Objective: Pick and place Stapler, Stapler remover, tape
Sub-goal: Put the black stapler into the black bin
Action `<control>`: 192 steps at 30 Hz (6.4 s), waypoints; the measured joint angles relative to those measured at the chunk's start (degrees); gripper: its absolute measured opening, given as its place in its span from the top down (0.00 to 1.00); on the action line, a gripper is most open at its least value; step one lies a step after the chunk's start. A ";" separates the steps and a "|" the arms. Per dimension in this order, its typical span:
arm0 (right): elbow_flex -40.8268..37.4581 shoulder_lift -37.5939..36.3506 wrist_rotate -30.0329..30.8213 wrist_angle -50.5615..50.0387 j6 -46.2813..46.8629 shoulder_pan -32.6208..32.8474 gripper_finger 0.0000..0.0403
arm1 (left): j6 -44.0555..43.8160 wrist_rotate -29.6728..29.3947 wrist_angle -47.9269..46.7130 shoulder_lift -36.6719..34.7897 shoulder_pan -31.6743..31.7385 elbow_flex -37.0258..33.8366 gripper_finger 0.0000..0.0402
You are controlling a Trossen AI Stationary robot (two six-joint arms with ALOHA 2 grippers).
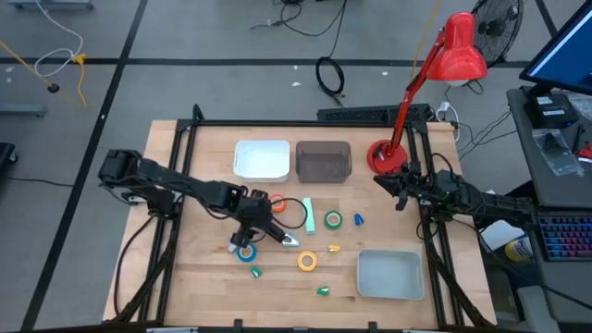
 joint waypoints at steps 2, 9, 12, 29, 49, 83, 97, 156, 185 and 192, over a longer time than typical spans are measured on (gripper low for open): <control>0.00 -0.01 0.00 0.13 0.01 0.00 0.99 | -0.13 -0.34 0.31 0.71 0.00 0.07 0.40; 0.00 0.03 0.00 0.04 0.01 0.00 0.99 | -0.39 -1.38 1.10 1.19 0.17 0.10 0.40; 0.00 0.05 0.00 -0.02 0.03 0.00 0.99 | -1.62 -3.11 0.61 0.08 0.17 0.10 0.40; 0.00 0.05 0.00 0.11 0.03 -0.01 0.99 | -1.58 -0.48 1.05 0.94 0.97 -0.01 0.40; 0.00 0.05 0.00 0.11 0.06 -0.01 0.99 | 0.24 0.91 -3.85 2.99 3.58 -0.01 0.40; 0.00 0.05 -0.22 0.59 6.20 -0.01 0.99 | -1.95 3.67 -1.34 2.88 4.74 -4.95 0.67; 0.00 0.05 -0.26 0.63 7.62 0.00 0.99 | -5.07 1.71 -10.46 -3.38 4.74 -2.37 0.67; 51.69 65.25 -9.51 -12.22 -37.43 0.11 0.52 | -7.77 -18.12 -14.10 9.42 11.44 34.87 0.67; 54.77 73.11 -7.98 -8.82 -40.54 0.76 0.32 | -6.63 -16.37 -14.20 9.42 10.63 34.85 0.67; 54.77 73.12 -8.00 -8.41 -40.48 0.76 0.35 | -6.96 -16.38 -14.17 9.42 10.40 34.85 0.67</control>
